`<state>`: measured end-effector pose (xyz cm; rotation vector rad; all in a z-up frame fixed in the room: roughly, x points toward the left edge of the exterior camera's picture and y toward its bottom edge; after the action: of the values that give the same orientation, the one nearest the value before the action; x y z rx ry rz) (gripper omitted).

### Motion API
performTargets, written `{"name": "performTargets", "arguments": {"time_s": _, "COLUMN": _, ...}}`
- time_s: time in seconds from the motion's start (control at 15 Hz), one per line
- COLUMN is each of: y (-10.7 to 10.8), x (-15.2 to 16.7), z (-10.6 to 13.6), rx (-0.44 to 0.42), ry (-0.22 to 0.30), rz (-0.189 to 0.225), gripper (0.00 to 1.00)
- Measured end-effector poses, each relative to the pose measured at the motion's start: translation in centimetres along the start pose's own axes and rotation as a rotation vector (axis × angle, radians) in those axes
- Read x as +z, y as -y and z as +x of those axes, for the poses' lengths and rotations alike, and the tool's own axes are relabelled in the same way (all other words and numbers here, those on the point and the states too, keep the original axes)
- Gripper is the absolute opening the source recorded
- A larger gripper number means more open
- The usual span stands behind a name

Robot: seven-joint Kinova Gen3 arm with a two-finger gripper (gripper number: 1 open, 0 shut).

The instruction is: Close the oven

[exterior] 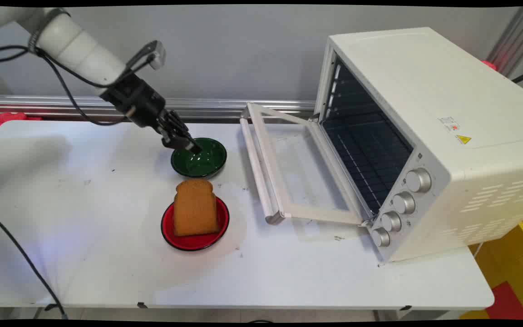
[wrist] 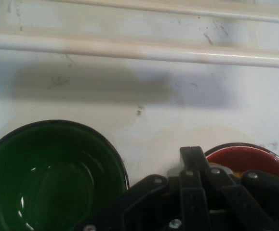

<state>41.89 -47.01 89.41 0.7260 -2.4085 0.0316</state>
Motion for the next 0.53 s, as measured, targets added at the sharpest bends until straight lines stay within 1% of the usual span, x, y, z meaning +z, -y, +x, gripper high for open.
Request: {"name": "performTargets", "arguments": {"time_s": 0.53, "y": 0.8, "x": 7.8, "z": -1.2, "rx": 0.006, "ry": -0.032, "rz": -0.016, "gripper": 0.00}}
